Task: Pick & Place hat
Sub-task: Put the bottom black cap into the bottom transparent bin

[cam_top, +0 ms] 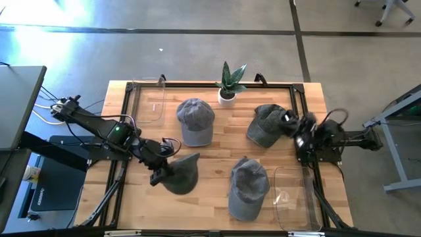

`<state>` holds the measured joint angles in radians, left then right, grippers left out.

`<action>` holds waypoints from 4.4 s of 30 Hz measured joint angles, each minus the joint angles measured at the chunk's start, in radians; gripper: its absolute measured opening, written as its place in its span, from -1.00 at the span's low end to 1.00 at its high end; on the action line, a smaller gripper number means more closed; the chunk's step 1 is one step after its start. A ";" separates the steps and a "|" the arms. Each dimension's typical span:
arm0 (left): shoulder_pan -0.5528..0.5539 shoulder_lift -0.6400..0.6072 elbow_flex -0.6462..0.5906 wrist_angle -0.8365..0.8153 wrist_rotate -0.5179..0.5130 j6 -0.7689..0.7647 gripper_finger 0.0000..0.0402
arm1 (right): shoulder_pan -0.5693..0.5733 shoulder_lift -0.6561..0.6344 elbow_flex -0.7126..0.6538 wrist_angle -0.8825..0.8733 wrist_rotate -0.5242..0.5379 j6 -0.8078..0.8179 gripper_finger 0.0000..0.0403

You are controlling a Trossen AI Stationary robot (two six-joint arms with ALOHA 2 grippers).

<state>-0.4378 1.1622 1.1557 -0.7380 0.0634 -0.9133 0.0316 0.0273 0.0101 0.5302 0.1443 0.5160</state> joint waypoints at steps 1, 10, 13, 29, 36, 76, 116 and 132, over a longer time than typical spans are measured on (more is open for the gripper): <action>0.007 0.000 0.000 0.001 -0.006 0.000 -0.99 | 0.000 0.000 0.000 0.044 0.052 0.079 -0.99; 0.091 -0.005 0.000 0.005 -0.055 0.080 -1.00 | 0.010 0.211 0.055 0.395 0.199 0.101 -0.99; 0.117 -0.005 0.000 0.006 -0.055 0.095 -1.00 | 0.011 0.344 0.142 0.431 0.219 0.086 -0.98; 0.150 -0.005 0.000 0.021 -0.071 0.124 -1.00 | 0.007 0.950 0.830 -0.139 -0.025 -0.082 -0.64; 0.150 -0.005 0.000 0.044 -0.082 0.124 -1.00 | 0.008 1.202 1.187 -0.638 -0.270 -0.259 -0.12; 0.149 -0.034 0.002 0.098 -0.060 0.206 -1.00 | 0.006 1.818 1.617 -0.834 -0.770 -0.470 -0.90; 0.016 -0.086 0.002 0.510 0.209 0.748 -0.93 | -0.018 1.653 1.726 -0.788 -1.046 0.029 -0.99; 0.019 -0.100 0.012 0.384 0.087 0.622 -0.13 | -0.003 1.651 1.726 -0.751 -0.995 -0.027 -0.99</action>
<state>-0.4191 1.0622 1.1673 -0.3542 0.1500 -0.2917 0.0281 1.6783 1.7363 -0.2207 -0.8506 0.4890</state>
